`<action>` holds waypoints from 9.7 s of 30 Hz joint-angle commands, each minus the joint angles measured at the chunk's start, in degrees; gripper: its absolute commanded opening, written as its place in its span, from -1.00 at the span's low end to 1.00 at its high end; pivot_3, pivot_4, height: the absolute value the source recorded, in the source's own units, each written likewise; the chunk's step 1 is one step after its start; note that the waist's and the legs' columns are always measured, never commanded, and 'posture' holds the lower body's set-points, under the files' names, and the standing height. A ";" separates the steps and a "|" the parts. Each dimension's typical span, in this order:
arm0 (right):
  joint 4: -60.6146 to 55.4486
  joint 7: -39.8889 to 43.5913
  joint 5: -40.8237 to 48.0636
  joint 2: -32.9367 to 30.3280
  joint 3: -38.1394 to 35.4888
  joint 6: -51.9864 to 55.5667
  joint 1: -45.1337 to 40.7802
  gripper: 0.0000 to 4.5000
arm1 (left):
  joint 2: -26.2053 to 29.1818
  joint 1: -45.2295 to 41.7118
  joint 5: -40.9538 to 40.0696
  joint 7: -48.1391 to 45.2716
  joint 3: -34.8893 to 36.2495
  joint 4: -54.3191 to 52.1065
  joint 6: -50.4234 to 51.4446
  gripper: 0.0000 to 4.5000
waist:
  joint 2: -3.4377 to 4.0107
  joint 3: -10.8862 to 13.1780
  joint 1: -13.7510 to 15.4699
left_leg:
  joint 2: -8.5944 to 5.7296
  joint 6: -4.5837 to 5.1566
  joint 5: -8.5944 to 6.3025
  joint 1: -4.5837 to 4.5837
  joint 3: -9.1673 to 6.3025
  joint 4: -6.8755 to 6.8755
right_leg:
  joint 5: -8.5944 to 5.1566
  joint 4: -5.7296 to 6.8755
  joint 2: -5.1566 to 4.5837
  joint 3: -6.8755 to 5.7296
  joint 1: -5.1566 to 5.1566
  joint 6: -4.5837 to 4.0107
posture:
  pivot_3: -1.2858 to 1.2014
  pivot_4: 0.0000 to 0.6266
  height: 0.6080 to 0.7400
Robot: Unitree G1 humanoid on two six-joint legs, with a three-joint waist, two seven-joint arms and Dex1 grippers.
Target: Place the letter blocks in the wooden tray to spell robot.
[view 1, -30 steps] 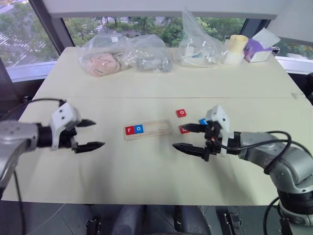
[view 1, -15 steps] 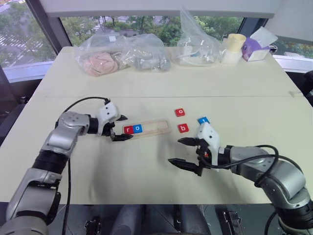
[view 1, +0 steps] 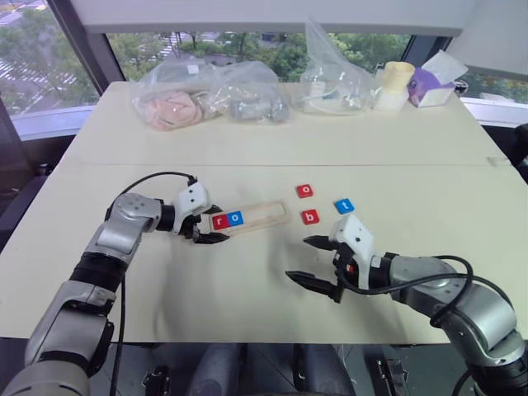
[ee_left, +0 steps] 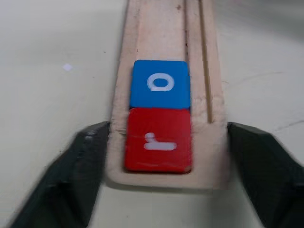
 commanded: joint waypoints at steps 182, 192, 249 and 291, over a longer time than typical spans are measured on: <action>40.46 22.95 -34.06 19.29 24.48 -21.32 -34.55 0.17 | 19.23 28.78 -28.66 13.13 21.09 -52.45 34.36 1.00 | 0.02 0.12 -1.69 | 0.09 -0.24 0.14 -0.18 0.12 -0.27 | 0.26 0.23 0.29 0.37 -0.67 -0.07 | 0.03 -0.52 1.00; 36.83 19.81 -31.02 18.83 16.46 -18.45 -35.96 0.98 | 19.55 29.51 -28.48 13.23 21.69 -52.46 34.16 1.00 | 0.02 0.12 -1.52 | 0.08 -0.26 0.15 -0.18 0.11 -0.27 | 0.27 0.23 0.30 0.38 -0.67 -0.09 | 0.03 -0.52 1.00; 59.81 13.09 -39.31 25.60 16.64 -44.60 -36.20 0.98 | 22.62 35.31 -29.51 10.58 26.43 -50.96 33.72 1.00 | 0.03 0.12 -1.91 | 0.51 -0.35 0.20 -0.13 0.33 -0.34 | 0.40 0.29 0.85 0.82 -0.87 -0.39 | 0.03 -0.52 1.00; 34.82 -5.92 -30.08 28.92 -4.09 -8.25 -32.07 0.98 | 14.82 25.90 -32.32 17.11 26.29 -49.49 34.72 1.00 | 0.00 0.10 -1.48 | 0.95 -0.44 0.26 -0.09 0.50 -0.30 | 0.64 0.28 1.27 0.93 -0.95 -0.78 | 0.03 -0.52 1.00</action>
